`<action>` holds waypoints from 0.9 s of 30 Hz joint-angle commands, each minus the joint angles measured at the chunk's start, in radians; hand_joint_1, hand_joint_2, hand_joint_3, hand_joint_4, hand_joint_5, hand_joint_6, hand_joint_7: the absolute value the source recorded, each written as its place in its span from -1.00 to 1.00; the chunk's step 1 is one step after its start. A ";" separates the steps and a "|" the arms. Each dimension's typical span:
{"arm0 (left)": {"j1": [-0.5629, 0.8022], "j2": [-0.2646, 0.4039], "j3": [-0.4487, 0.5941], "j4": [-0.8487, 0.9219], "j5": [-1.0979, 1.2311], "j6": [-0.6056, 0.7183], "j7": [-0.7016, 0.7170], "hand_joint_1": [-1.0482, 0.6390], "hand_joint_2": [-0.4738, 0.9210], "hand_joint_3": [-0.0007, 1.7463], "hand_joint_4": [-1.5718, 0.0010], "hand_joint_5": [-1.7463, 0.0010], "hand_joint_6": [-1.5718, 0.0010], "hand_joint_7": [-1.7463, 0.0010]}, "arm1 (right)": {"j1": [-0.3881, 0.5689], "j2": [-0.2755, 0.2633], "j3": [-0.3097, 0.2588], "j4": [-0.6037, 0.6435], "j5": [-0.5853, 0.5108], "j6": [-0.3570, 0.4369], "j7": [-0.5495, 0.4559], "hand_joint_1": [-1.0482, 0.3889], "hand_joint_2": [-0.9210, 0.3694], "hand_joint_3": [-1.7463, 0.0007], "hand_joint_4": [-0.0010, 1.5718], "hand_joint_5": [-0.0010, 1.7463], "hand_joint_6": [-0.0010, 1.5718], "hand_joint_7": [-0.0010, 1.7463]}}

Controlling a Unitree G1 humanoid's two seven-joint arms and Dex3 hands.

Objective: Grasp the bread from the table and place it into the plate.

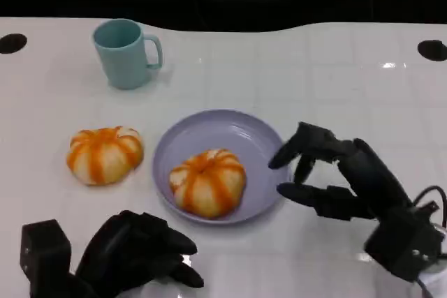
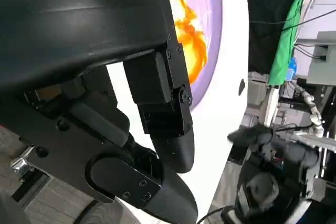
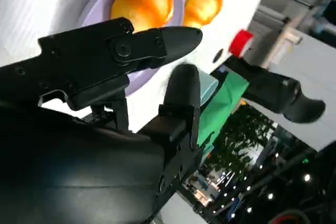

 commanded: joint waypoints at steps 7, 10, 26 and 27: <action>-0.006 0.007 0.004 0.007 -0.005 -0.008 -0.006 -1.00 0.75 -1.00 -1.00 0.74 -0.99 0.97 | 0.233 -0.025 -0.077 -0.255 0.190 0.126 0.137 -0.11 -1.00 0.78 -0.08 1.00 -0.32 1.00; -0.006 0.007 0.004 0.004 -0.009 0.006 -0.002 -1.00 0.73 -1.00 -1.00 0.74 -1.00 0.97 | 0.296 -0.020 -0.095 -0.328 0.228 0.182 0.161 -0.10 -1.00 0.78 -0.04 1.00 -0.26 1.00; -0.006 0.011 0.009 -0.006 -0.011 0.017 -0.001 -1.00 0.73 -1.00 -1.00 0.73 -1.00 0.96 | 0.472 0.022 -0.130 -0.520 0.383 0.456 0.225 -0.10 -1.00 0.76 0.13 1.00 -0.14 1.00; -0.007 0.012 0.010 -0.004 -0.011 0.017 -0.002 -1.00 0.73 -1.00 -1.00 0.73 -1.00 0.95 | 0.469 0.028 -0.134 -0.510 0.387 0.454 0.230 -0.11 -1.00 0.75 0.14 1.00 -0.13 1.00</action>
